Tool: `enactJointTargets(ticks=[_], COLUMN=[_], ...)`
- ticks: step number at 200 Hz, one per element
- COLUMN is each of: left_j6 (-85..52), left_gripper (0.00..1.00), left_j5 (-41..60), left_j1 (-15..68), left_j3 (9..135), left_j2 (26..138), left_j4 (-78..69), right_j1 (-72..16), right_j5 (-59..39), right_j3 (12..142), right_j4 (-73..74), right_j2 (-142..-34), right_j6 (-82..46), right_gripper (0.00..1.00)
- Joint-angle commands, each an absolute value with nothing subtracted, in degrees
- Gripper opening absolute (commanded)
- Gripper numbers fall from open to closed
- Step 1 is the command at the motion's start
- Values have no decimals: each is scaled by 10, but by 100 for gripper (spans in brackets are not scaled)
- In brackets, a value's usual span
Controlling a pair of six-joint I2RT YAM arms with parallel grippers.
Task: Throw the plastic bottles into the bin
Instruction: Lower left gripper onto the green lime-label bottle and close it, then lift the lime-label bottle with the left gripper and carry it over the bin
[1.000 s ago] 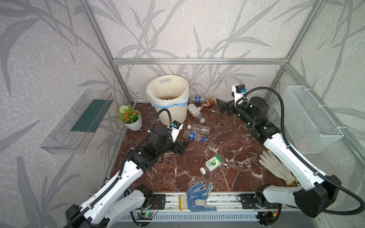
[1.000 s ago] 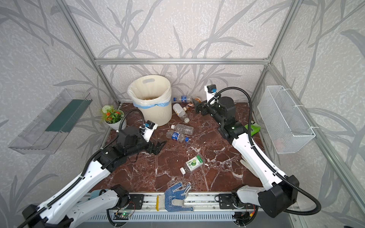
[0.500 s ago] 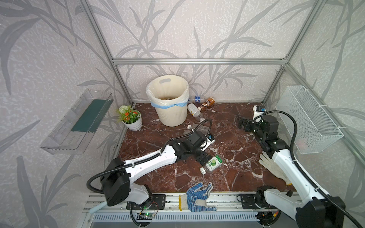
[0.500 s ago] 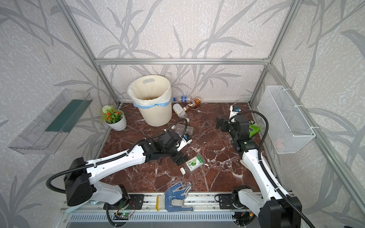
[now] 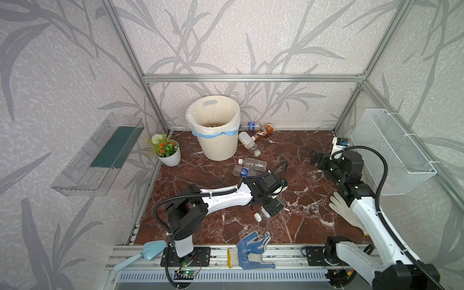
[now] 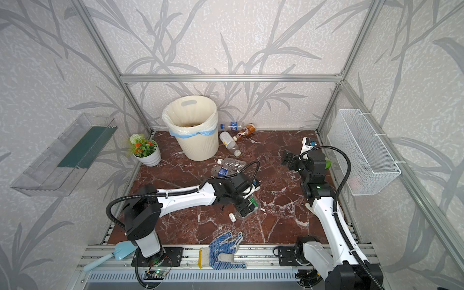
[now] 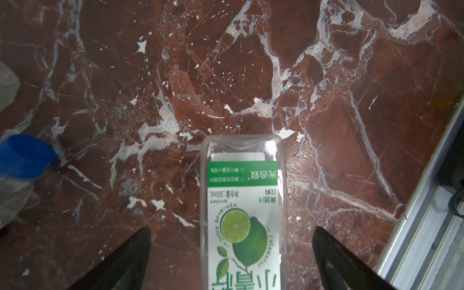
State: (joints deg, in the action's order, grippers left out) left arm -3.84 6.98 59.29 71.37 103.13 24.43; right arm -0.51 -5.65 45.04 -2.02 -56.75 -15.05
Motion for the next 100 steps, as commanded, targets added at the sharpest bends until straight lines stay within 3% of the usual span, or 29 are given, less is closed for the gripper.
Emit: enactJointTargets(ticks=[1,100], left_j6=[-48,-50], left_gripper=[99,99], left_j5=[63,25], left_j1=[598,604], left_j3=[740,792], left_j2=[1053,1133], left_j4=[271,324], right_j1=[2,13], right_j5=[-71,-88], right_j3=[435,434], right_j4=[-19,-3], right_j2=[-557,-577], right_j6=[-157,-162], right_gripper=[100,100])
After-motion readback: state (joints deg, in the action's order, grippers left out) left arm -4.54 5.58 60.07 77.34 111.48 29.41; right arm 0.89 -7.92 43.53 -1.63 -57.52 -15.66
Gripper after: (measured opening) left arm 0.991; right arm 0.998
